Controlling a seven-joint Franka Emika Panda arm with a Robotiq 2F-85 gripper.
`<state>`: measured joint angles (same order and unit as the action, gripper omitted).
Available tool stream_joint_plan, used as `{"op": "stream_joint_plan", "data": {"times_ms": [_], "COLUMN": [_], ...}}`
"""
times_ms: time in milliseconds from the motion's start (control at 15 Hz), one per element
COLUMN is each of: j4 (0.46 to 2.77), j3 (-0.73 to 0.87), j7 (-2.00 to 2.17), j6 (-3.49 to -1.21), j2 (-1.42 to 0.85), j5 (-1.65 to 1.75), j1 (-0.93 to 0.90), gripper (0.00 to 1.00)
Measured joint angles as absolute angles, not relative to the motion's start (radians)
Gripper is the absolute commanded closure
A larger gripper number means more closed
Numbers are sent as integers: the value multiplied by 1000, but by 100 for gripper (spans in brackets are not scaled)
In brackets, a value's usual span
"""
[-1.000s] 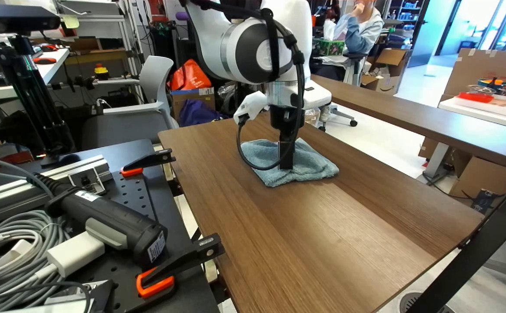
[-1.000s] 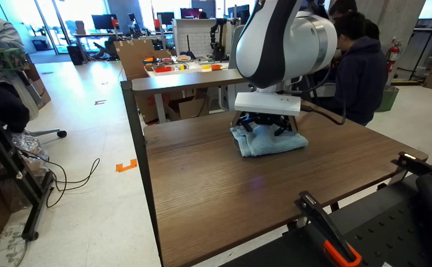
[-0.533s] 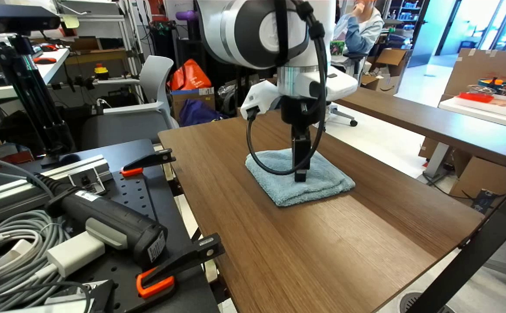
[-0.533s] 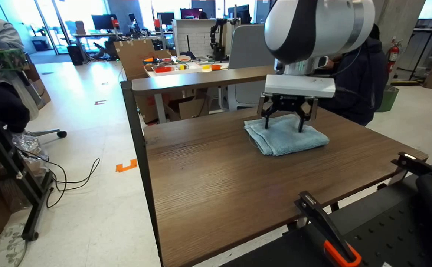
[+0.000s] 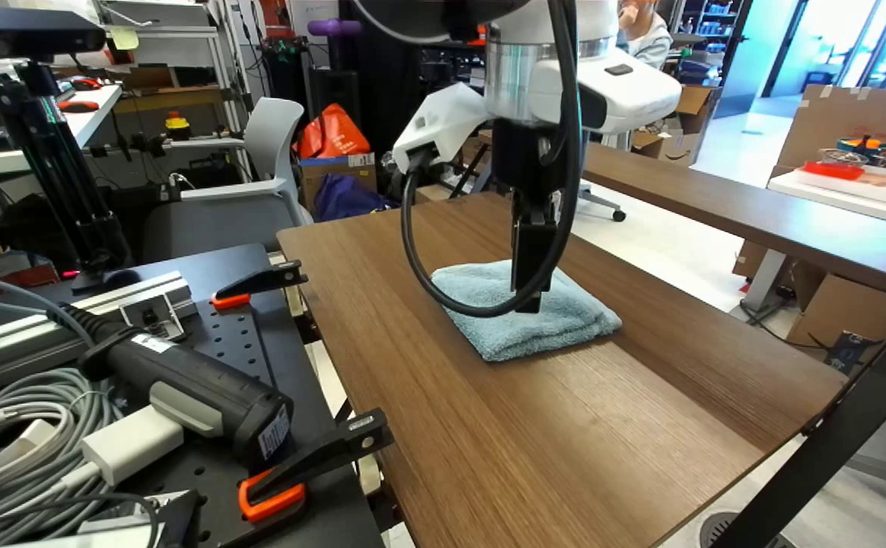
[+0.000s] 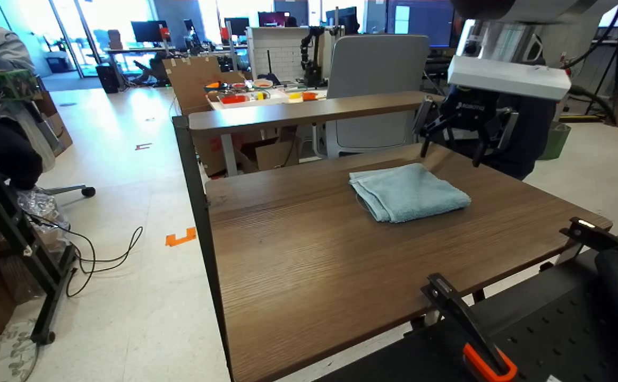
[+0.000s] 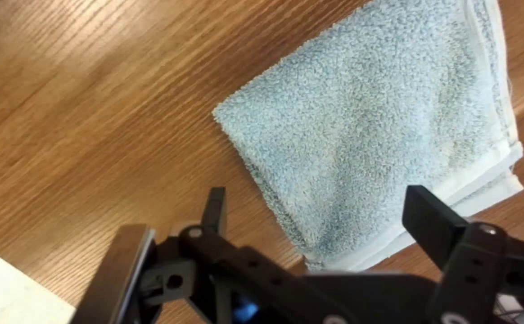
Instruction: Wipe the table with the cloth
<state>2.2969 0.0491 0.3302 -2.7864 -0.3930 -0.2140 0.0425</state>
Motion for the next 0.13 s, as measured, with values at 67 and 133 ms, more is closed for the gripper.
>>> {"op": "stream_joint_plan", "data": {"times_ms": [67,133], "j4": [2318,2336], "j3": [43,43], "j7": [317,315], "j6": [-2779,-2773], "j2": [-364,-338], "j5": [-239,-247], "j1": [59,68], "gripper": [0,0]}}
